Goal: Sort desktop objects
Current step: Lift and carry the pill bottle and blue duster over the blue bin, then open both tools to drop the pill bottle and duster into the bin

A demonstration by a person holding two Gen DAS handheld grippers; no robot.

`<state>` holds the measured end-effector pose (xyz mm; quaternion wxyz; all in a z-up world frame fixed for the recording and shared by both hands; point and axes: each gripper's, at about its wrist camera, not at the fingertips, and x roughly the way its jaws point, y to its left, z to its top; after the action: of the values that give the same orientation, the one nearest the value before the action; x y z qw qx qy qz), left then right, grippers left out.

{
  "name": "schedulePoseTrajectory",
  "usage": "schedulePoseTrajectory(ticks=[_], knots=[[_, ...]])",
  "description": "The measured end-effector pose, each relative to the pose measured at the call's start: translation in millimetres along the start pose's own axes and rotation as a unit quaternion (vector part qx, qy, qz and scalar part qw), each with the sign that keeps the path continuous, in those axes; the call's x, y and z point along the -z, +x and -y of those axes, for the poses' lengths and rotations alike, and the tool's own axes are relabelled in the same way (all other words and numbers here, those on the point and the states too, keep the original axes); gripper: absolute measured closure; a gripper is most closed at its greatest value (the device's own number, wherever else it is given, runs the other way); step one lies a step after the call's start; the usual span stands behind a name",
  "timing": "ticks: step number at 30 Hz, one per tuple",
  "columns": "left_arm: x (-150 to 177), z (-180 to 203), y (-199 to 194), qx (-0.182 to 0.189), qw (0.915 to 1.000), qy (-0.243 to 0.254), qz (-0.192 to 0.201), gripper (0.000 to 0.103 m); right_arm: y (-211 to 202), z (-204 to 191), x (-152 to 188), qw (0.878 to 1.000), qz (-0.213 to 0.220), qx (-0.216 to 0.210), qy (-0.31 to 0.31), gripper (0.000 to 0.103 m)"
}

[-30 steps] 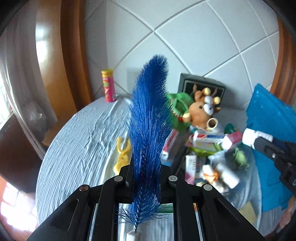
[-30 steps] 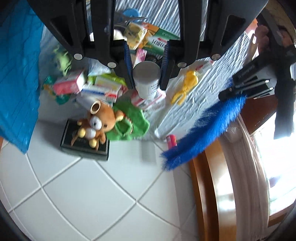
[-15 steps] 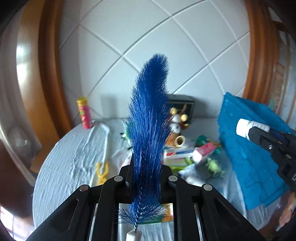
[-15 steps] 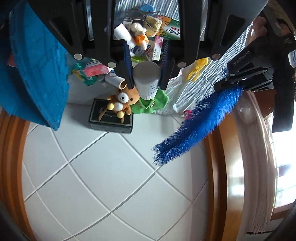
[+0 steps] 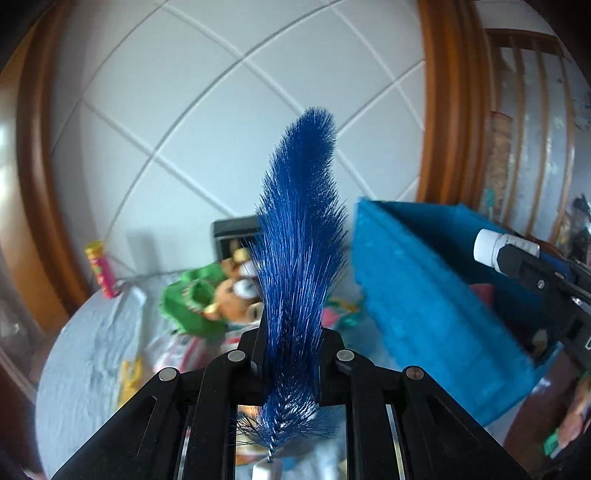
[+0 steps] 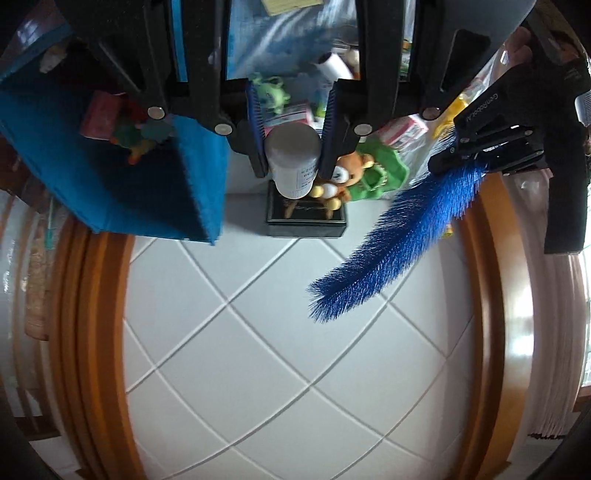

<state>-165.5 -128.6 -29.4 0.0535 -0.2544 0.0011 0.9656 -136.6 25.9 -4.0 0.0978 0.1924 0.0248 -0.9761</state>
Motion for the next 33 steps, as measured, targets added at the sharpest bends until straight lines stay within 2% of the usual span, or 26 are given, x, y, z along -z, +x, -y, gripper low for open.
schedulePoseTrajectory(ticks=[5, 9, 13, 16, 21, 25, 29, 33], knots=[[-15, 98, 12, 0.016, 0.9999, -0.002, 0.003, 0.088, -24, 96, -1, 1.000, 0.013, 0.019, -0.002, 0.075], [-22, 179, 21, 0.032, 0.9995, -0.004, -0.007, 0.088, -31, 179, 3, 0.999, 0.006, 0.031, -0.001, 0.075], [-20, 241, 30, 0.047, 0.9979, -0.005, -0.044, 0.088, -33, 245, 15, 0.999, -0.014, 0.033, 0.006, 0.075], [-18, 275, 44, 0.041, 0.9967, -0.001, -0.069, 0.088, -37, 283, 29, 0.999, -0.028, 0.028, 0.022, 0.075], [-22, 311, 71, 0.030, 0.9951, 0.010, -0.094, 0.087, -28, 321, 48, 0.998, -0.050, 0.022, 0.040, 0.075], [-47, 331, 104, 0.008, 0.9943, 0.023, -0.104, 0.087, -14, 338, 51, 0.997, -0.063, 0.022, 0.047, 0.075], [-59, 336, 135, -0.005, 0.9926, 0.029, -0.118, 0.087, 2, 347, 49, 0.996, -0.068, 0.022, 0.049, 0.075], [-49, 338, 150, 0.000, 0.9902, 0.027, -0.137, 0.087, 15, 349, 46, 0.996, -0.072, 0.019, 0.048, 0.075]])
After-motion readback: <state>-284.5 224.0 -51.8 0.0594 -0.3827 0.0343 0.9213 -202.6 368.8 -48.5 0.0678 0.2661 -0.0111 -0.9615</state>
